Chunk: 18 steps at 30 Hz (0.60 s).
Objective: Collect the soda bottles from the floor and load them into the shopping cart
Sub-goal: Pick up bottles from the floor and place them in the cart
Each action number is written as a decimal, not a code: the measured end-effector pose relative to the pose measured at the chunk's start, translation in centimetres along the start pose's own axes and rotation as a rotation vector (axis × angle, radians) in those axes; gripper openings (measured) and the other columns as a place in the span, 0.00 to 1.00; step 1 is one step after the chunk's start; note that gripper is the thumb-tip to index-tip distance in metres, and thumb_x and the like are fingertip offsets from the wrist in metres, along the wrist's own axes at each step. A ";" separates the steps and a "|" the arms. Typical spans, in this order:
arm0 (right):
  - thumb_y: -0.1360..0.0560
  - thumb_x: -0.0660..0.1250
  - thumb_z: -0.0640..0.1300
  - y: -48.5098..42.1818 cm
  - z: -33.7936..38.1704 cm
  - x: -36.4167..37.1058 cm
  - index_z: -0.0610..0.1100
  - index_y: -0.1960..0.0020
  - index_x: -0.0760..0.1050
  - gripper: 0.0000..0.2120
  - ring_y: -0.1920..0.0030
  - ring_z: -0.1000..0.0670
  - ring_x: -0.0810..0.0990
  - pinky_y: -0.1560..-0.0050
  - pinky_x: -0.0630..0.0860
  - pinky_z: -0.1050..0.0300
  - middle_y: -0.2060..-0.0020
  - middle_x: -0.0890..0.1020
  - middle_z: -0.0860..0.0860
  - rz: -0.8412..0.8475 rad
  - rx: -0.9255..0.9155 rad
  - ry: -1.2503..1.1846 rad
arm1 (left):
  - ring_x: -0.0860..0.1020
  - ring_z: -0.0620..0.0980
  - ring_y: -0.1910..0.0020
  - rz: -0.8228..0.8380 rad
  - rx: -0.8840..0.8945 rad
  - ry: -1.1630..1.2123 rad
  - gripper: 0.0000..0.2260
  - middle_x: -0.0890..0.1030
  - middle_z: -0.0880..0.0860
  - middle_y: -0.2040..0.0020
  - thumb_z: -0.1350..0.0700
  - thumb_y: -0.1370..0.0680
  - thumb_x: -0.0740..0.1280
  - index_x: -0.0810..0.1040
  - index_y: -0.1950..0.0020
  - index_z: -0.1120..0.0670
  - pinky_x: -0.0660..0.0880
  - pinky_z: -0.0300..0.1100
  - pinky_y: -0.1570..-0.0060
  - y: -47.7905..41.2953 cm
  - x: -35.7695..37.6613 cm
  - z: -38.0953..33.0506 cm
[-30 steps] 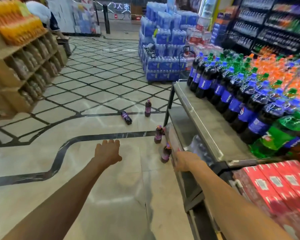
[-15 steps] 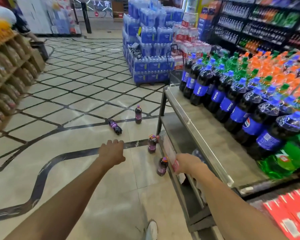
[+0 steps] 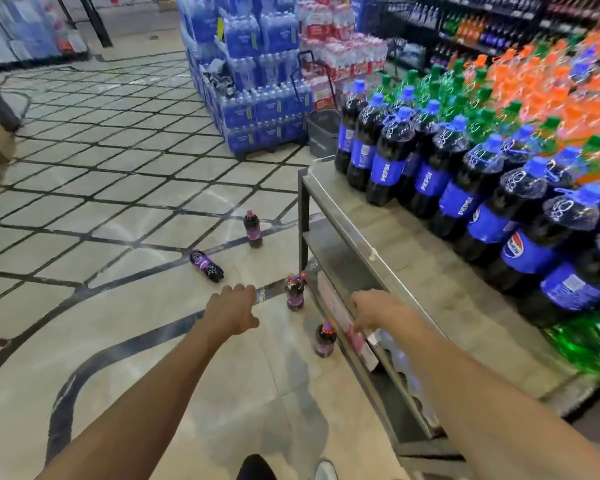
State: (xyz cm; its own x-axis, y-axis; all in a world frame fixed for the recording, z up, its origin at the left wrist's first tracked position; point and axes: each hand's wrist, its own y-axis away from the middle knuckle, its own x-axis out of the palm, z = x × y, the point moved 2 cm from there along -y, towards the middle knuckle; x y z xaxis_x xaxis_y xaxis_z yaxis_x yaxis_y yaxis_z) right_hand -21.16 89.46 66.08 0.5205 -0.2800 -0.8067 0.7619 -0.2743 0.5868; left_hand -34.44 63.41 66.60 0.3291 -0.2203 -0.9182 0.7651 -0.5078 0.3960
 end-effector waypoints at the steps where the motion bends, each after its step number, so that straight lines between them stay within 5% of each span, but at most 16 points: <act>1: 0.26 0.75 0.52 -0.8 0.0 0.0 0.48 0.46 0.69 0.18 0.50 0.44 0.79 0.53 0.75 0.52 0.49 0.80 0.48 0.006 0.010 0.006 | 0.72 0.57 0.35 0.015 0.016 -0.004 0.26 0.74 0.54 0.33 0.45 0.23 0.71 0.69 0.29 0.52 0.72 0.51 0.41 -1.1 0.1 0.2; 7: 0.27 0.74 0.49 -6.8 0.7 1.5 0.45 0.42 0.74 0.17 0.46 0.43 0.83 0.54 0.74 0.54 0.46 0.84 0.48 0.051 0.165 -0.112 | 0.70 0.56 0.32 0.120 0.168 -0.044 0.28 0.73 0.53 0.31 0.44 0.23 0.71 0.68 0.26 0.49 0.71 0.51 0.37 -10.6 0.6 1.9; 15: 0.27 0.78 0.55 -11.3 3.0 7.2 0.49 0.19 0.61 0.43 0.31 0.42 0.77 0.37 0.75 0.47 0.27 0.74 0.48 0.119 0.321 -0.369 | 0.71 0.55 0.30 0.237 0.401 -0.153 0.26 0.72 0.51 0.29 0.44 0.25 0.72 0.70 0.29 0.49 0.71 0.49 0.36 -21.2 2.5 3.1; 18: 0.25 0.76 0.58 -13.3 3.1 11.0 0.45 0.24 0.68 0.36 0.28 0.44 0.74 0.33 0.74 0.51 0.26 0.72 0.49 0.199 0.385 -0.509 | 0.72 0.55 0.33 0.302 0.459 -0.179 0.27 0.74 0.52 0.32 0.44 0.25 0.71 0.69 0.28 0.49 0.74 0.51 0.36 -24.0 5.3 2.6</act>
State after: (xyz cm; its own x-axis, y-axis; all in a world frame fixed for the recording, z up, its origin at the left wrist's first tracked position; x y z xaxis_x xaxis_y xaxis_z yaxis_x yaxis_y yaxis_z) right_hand -26.74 87.19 49.57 0.3177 -0.7327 -0.6019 0.4288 -0.4552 0.7803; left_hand -52.47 72.28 52.19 0.3659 -0.5292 -0.7655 0.3197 -0.7010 0.6375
